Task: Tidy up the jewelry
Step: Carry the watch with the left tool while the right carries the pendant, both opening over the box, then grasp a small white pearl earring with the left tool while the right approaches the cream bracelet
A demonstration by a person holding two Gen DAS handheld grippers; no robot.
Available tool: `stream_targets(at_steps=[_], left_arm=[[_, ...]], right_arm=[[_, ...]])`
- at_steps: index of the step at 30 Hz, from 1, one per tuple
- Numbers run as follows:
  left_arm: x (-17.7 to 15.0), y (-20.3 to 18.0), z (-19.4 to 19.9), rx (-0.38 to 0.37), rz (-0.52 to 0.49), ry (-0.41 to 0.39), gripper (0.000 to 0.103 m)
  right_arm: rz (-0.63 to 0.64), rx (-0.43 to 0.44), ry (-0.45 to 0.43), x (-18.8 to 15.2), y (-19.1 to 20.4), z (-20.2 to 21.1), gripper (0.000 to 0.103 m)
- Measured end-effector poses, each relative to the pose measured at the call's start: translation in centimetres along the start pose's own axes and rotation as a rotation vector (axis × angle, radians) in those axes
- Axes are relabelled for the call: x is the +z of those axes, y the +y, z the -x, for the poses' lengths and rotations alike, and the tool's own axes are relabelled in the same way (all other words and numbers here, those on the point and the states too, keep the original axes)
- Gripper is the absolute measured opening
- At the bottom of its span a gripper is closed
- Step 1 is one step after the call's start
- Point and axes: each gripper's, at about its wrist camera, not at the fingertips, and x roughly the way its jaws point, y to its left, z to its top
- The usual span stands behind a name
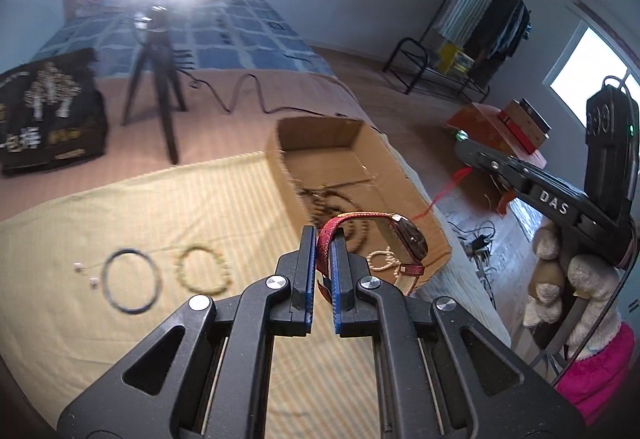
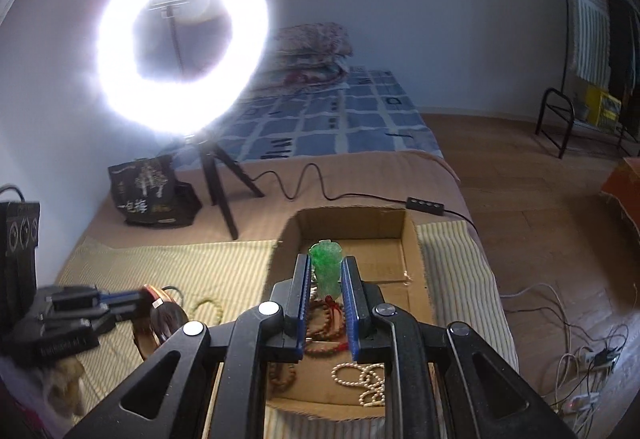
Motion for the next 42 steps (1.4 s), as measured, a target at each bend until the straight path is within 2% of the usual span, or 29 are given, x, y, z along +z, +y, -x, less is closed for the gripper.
stream_targets(at_steps=[8,14,16,18,19,21,32,42], left_arm=[[-0.7,-1.8,-5.0,-0.019,0.007,0.076,0.004],[-1.5,-2.6,-7.0,-0.038,0.006,0.116,0.005],[-1.5,-2.6,-7.3,-0.062,0.025,0.128,0.009],[-1.3,-2.7,-7.3,-0.070,0.027,0.131,0.019],[-1.2,-2.8,-7.1,-0.074,0.026,0.128,0.021],[-1.1,-2.8,-6.7,-0.064,0.021,0.111,0.021],[-0.6,-1.8,-4.8,-0.009,-0.004,0.070,0.021],[-0.7,0.2,-2.1,0.074,-0.055,0.029,0.021]], right_arm=[[-0.048,-0.028,0.063,-1.0,-2.5,-2.6,0.013],[-0.065,-0.036,0.107,-1.8,-3.3,-3.7,0.015],[-0.074,-0.045,0.108,-1.9,-3.3,-3.6,0.033],[-0.081,-0.048,0.100,-1.9,-3.3,-3.4,0.044],[-0.083,-0.051,0.098,-1.8,-3.3,-3.4,0.049],[-0.080,-0.058,0.092,-1.8,-3.3,-3.2,0.052],[-0.082,-0.076,0.081,-1.8,-3.2,-2.7,0.054],[-0.024,-0.058,0.059,-2.0,-0.4,-1.8,0.069]])
